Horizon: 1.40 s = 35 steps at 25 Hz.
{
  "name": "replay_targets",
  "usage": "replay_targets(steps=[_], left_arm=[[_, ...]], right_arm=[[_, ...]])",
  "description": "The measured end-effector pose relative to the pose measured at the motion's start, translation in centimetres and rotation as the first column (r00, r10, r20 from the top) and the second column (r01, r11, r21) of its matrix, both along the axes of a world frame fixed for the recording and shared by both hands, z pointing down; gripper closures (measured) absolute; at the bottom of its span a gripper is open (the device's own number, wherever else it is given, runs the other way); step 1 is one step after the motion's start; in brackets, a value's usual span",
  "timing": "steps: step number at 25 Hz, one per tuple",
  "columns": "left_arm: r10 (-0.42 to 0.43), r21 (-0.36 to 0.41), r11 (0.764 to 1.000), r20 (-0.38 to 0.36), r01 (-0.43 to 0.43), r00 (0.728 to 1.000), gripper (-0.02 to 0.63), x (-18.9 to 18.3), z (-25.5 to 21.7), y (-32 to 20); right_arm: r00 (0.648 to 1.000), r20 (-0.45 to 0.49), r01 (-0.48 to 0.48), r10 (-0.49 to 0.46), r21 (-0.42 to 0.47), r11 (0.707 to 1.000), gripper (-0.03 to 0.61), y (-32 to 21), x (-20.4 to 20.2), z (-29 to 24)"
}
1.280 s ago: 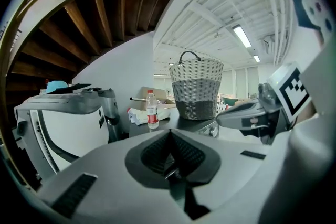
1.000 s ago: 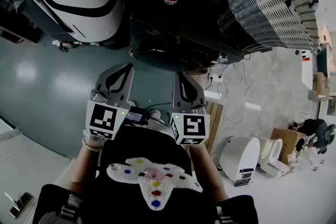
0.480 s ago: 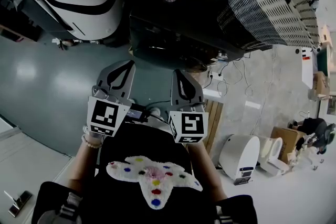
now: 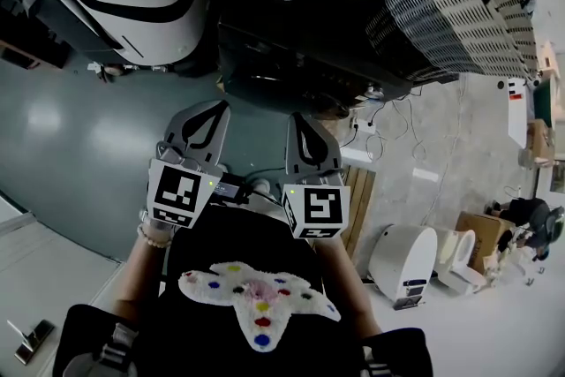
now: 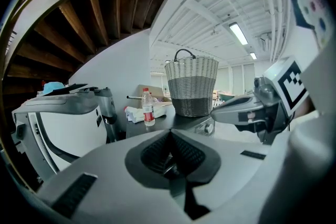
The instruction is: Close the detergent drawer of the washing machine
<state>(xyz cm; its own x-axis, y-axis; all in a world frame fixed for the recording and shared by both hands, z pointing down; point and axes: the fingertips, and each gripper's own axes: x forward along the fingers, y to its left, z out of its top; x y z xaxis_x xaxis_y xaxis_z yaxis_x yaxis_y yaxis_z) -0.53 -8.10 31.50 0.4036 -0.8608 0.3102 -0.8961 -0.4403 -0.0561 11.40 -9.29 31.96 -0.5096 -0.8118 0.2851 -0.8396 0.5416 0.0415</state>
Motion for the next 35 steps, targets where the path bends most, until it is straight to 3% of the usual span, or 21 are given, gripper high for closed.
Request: replay_targets(steps=[35], left_arm=[[0.014, 0.0, 1.0, 0.007, -0.014, 1.0, 0.601, 0.35, 0.13, 0.14]], right_arm=[[0.999, -0.008, 0.037, -0.037, -0.013, 0.999, 0.574, 0.57, -0.77, 0.54]])
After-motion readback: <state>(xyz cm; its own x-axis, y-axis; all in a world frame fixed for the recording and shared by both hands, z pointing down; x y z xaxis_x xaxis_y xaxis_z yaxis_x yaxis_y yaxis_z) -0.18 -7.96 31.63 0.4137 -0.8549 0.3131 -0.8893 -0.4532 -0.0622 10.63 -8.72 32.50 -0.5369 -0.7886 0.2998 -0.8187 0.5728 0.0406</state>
